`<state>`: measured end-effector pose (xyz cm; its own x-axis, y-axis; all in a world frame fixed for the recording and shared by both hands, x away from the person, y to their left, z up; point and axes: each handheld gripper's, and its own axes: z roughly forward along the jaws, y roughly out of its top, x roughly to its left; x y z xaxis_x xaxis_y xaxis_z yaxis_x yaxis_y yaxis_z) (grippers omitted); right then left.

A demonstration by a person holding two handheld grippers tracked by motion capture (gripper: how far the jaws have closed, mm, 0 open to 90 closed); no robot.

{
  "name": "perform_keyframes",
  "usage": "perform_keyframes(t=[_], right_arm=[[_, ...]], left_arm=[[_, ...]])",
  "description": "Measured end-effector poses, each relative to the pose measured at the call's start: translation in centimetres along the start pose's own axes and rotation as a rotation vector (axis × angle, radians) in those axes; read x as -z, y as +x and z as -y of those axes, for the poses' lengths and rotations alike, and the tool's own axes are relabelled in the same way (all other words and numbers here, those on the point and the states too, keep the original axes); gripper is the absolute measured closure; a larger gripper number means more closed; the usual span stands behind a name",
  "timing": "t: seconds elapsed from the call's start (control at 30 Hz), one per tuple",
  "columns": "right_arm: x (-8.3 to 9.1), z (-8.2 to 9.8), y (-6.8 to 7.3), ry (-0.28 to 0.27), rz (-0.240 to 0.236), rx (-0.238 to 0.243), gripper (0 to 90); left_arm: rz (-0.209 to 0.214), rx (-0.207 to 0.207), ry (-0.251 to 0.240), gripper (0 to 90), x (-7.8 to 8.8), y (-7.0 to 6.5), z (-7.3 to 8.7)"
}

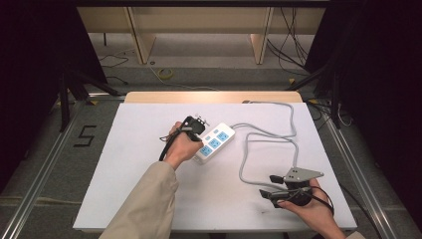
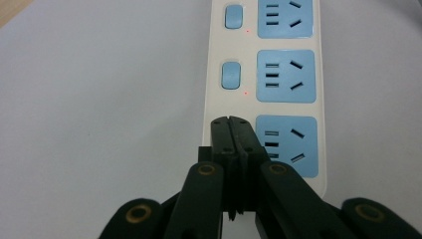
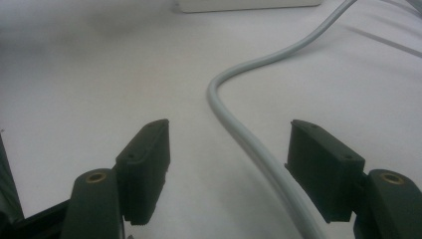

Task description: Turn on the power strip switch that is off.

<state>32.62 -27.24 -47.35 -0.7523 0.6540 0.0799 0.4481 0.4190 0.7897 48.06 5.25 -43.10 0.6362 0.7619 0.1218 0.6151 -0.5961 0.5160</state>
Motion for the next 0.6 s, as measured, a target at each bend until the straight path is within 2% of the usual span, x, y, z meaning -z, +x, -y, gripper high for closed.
perform_keyframes(t=[0.6], right_arm=[[0.04, 0.03, -0.04, 0.000, -0.001, -0.002, 34.1]], left_arm=[[0.002, -0.001, 0.003, 89.8, -0.96, 0.05, -0.17]])
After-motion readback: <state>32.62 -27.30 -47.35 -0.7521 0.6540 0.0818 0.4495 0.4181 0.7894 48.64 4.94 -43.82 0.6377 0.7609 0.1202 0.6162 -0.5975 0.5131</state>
